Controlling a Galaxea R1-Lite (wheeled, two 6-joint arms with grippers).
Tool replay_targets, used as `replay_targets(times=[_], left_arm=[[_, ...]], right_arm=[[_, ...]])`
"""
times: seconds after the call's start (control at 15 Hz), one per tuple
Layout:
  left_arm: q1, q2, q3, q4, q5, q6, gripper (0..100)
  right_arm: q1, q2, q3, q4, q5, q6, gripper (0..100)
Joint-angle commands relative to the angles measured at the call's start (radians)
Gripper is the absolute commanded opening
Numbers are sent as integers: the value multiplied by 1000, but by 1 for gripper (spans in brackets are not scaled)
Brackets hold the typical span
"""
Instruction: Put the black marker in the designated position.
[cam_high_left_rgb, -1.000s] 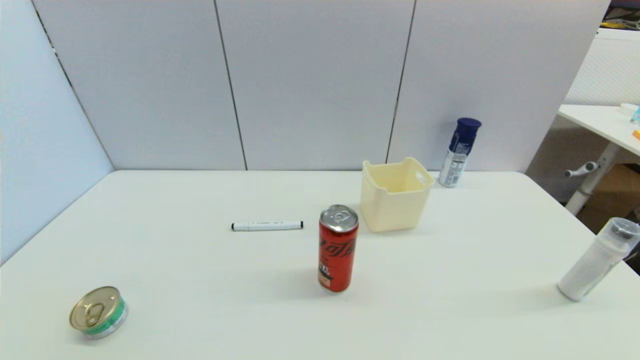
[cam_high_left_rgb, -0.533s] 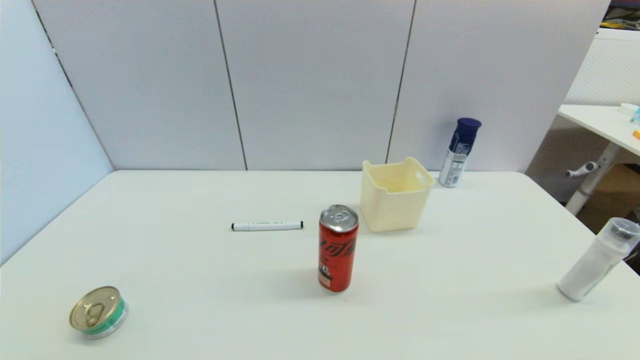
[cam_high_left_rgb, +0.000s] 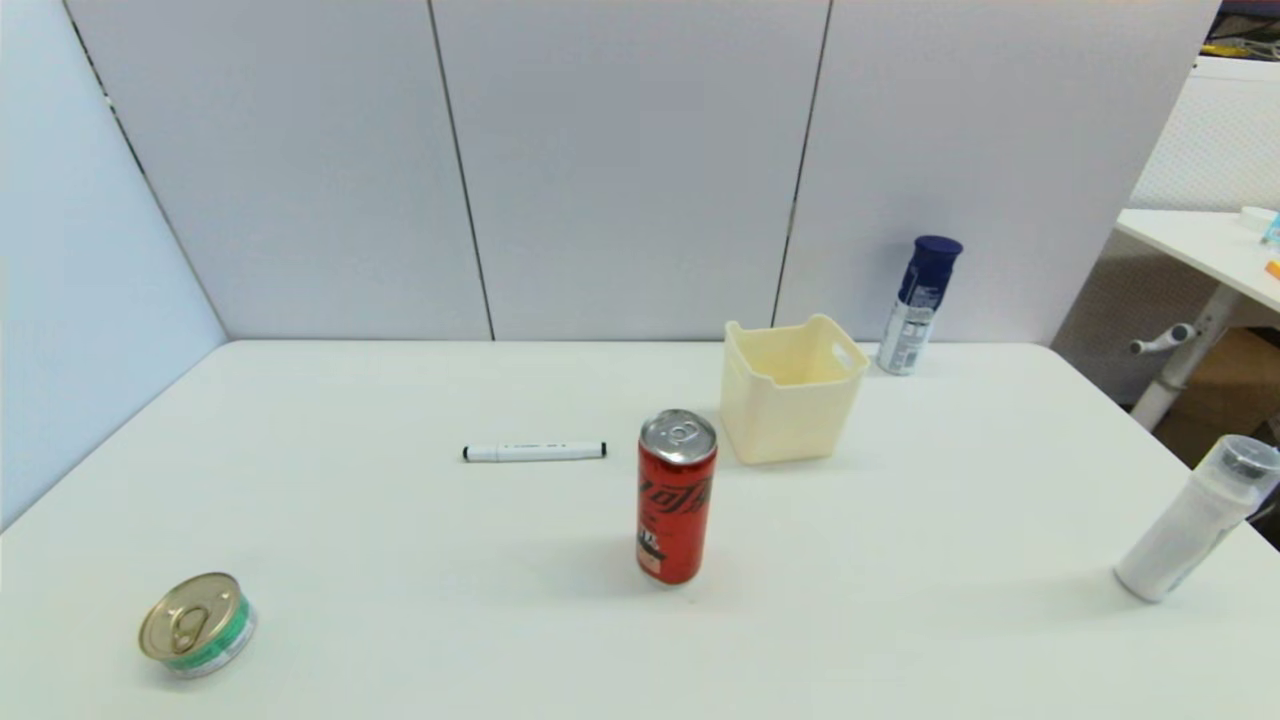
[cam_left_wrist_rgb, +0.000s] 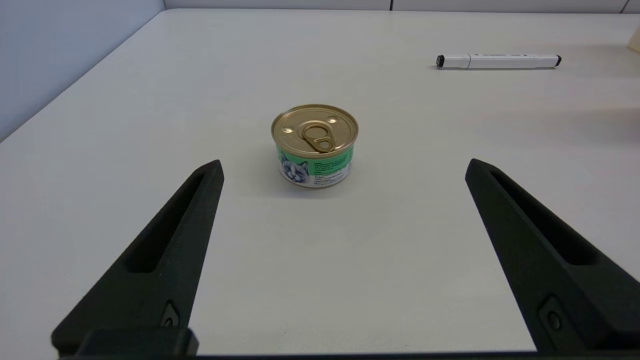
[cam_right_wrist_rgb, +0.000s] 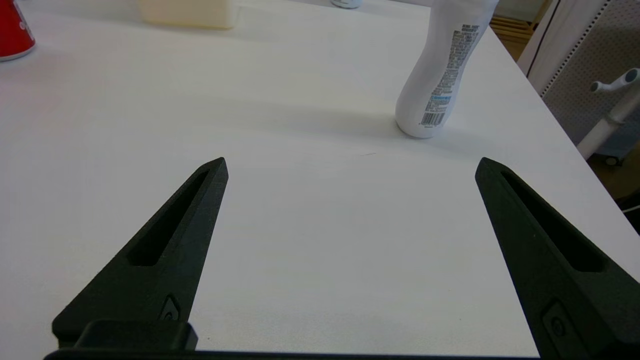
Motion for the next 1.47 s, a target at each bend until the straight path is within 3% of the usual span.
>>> replay_targets(times=[0.07, 0.47, 0.67, 1.13, 1.47], left_arm=[[0, 2, 0, -2, 0, 0, 100], [2, 2, -3, 5, 2, -18, 100], [2, 71, -114, 150, -3, -18, 100], [-17, 831, -678, 256, -14, 115, 100], [-86, 1287, -1011, 313, -103, 244, 100]], right_arm=[[0, 1, 0, 1, 1, -1, 100], [1, 1, 0, 1, 1, -1, 100], [1, 1, 0, 1, 1, -1, 100], [1, 1, 0, 1, 1, -1, 100], [0, 1, 0, 1, 1, -1, 100]])
